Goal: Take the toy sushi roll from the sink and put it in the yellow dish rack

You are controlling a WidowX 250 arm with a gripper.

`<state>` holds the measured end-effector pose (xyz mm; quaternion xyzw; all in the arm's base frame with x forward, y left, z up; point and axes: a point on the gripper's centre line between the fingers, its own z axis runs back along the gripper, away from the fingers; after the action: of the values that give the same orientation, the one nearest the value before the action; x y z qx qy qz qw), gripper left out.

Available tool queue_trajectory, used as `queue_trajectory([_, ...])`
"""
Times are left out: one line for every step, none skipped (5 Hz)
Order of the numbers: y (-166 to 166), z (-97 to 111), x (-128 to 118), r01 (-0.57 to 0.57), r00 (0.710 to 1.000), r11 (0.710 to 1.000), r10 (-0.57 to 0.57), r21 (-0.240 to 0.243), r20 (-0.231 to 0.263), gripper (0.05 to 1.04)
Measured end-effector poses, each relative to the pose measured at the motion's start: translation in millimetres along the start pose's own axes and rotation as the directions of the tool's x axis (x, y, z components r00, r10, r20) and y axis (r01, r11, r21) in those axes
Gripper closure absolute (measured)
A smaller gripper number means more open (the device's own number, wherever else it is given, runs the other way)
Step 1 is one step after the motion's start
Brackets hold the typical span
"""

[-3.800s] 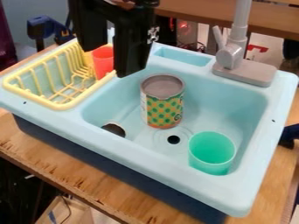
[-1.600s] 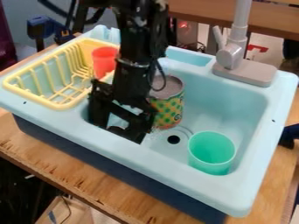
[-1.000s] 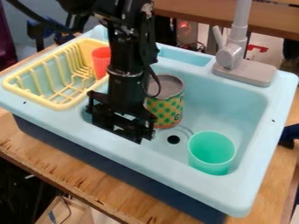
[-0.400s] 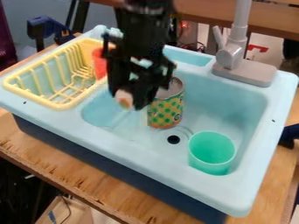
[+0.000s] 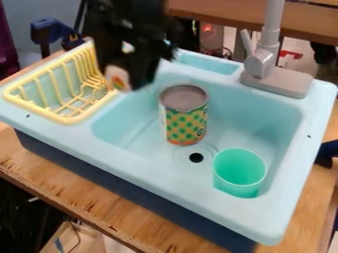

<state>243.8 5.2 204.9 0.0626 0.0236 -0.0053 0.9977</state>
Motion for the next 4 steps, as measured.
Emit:
queue_trajectory([30,-4,-6,-0.077,0.996,0.997,0.077,0.002,-0.052,0.443])
queue_trajectory([68,-23,-7,-0.166,0.979,0.986,0.167,0.02,-0.12,0.443])
queue_trajectory([91,-48,-1,-0.201,0.965,0.979,0.201,0.02,-0.17,0.443])
queue_trajectory([109,-67,3,-0.207,0.963,0.978,0.205,0.006,-0.174,0.443])
